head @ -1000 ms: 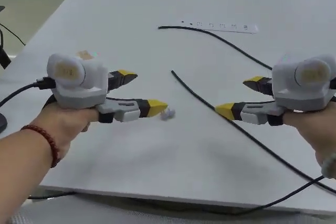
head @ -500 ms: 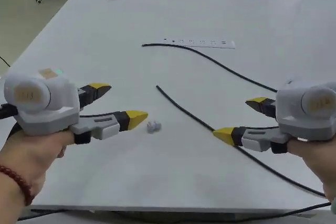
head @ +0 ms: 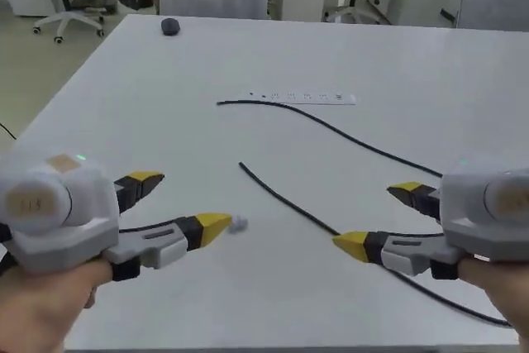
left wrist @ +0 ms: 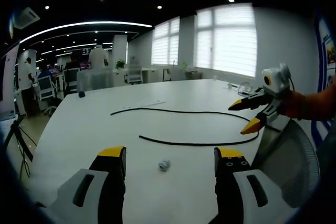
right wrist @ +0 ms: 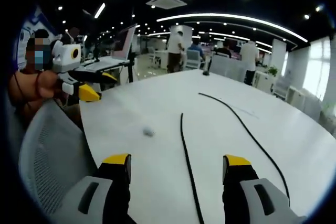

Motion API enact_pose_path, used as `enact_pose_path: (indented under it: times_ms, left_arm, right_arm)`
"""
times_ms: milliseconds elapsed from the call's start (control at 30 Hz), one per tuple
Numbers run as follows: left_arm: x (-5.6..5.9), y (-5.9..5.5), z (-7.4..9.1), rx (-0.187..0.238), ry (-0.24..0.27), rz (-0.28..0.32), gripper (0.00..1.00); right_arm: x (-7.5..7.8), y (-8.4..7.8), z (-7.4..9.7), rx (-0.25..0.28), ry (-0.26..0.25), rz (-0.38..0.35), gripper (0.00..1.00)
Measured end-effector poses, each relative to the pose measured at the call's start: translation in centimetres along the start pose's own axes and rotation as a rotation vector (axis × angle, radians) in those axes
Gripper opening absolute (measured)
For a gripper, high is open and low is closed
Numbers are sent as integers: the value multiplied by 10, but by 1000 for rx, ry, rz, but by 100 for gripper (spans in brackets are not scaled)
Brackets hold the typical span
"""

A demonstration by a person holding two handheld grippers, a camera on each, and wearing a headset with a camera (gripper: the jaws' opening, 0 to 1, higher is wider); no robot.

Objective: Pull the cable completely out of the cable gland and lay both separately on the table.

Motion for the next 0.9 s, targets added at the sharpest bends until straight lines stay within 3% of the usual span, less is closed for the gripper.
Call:
enact_pose_path:
  times_ms: [100, 433, 900]
  left_arm:
    - [4, -1, 2, -2, 8, 9, 69]
    - [0, 1, 7, -6, 44, 9, 68]
    - [5, 12, 4, 5, 35, -6, 67]
  right_arm:
    - [2, 0, 3, 12, -9, -11, 70]
    - [7, 7, 5, 14, -14, 9, 70]
    - [13, 19, 11, 29, -25, 28, 69]
Point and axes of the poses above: the centre of the closed fingertips' face, and the gripper's own axes: z roughly backward along the fingers, x roughly to its right, y roughly out of its top, the point moved 2 cm from there along z, roughly backward along the fingers, and after that the axes turned 12 degrees about -x, right-handed, at the moved point
